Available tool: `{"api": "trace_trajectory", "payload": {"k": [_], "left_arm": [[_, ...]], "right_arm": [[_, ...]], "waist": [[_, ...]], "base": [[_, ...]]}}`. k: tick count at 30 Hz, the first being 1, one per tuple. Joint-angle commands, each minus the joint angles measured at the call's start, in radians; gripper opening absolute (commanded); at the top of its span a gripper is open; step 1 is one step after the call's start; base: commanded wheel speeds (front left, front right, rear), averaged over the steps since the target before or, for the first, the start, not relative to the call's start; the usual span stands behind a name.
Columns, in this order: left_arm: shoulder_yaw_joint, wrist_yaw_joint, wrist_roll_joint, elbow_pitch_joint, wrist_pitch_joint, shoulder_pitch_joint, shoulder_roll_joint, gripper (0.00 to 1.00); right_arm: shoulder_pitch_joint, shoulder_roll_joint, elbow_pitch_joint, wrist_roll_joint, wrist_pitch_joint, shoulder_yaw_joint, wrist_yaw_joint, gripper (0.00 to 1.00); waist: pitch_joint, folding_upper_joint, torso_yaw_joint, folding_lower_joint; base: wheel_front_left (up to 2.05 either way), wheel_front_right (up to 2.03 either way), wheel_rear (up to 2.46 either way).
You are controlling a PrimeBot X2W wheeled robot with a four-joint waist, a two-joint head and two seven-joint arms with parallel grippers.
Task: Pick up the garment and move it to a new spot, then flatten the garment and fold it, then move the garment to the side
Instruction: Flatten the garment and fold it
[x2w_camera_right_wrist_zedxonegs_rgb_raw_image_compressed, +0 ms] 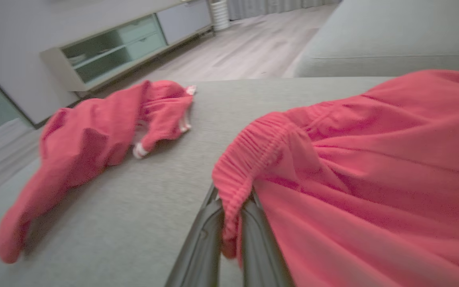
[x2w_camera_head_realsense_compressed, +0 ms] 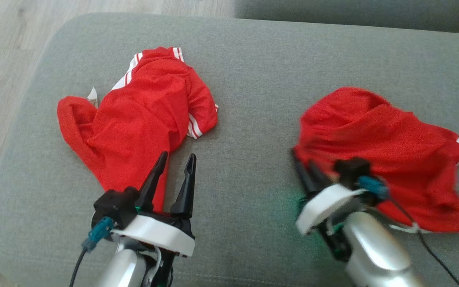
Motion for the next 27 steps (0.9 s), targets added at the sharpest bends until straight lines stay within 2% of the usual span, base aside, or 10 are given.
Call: {"api": "trace_trajectory", "payload": {"k": [1, 5, 7, 11, 17, 22, 27], "left_arm": [[0.025, 0.0, 0.0, -0.031, -0.005, -0.039, 0.001, 1.0], [0.022, 0.001, -0.003, -0.031, -0.005, -0.039, 0.001, 1.0], [0.019, 0.002, -0.005, -0.032, -0.005, -0.038, 0.001, 1.0], [0.02, 0.003, -0.005, -0.029, -0.005, -0.034, 0.001, 1.0], [0.034, -0.001, -0.001, -0.026, -0.005, -0.024, 0.001, 1.0], [0.045, -0.004, -0.001, -0.029, -0.005, -0.011, 0.001, 1.0], [0.053, -0.013, 0.005, -0.027, -0.005, -0.004, 0.001, 1.0]], "right_arm": [[-0.033, 0.008, -0.032, 0.013, 0.0, 0.037, -0.001, 0.0], [-0.053, 0.008, -0.018, 0.093, 0.043, 0.173, -0.001, 0.0], [-0.065, 0.005, 0.012, 0.115, 0.063, 0.215, -0.001, 1.0], [-0.09, -0.005, 0.061, 0.124, 0.047, 0.248, -0.001, 1.0], [-0.082, -0.039, 0.08, 0.124, 0.004, 0.222, -0.001, 1.0], [-0.031, -0.088, 0.026, 0.108, -0.039, 0.102, -0.001, 1.0], [0.066, -0.109, -0.061, 0.029, -0.06, -0.108, -0.001, 1.0]], "waist": [[-0.001, 0.0, -0.002, 0.0], [-0.003, 0.0, -0.006, 0.0], [-0.002, 0.0, -0.009, 0.0], [-0.005, 0.0, -0.02, 0.0], [-0.031, 0.0, -0.059, 0.0], [-0.061, 0.0, -0.111, 0.0], [-0.074, 0.0, -0.172, 0.0]], "base": [[0.0, 0.0, 0.0], [0.0, 0.0, 0.0], [0.0, 0.0, 0.0], [0.0, 0.0, 0.0], [0.0, 0.0, 0.0], [0.0, 0.0, 0.0], [0.0, 0.0, 0.0]]}}
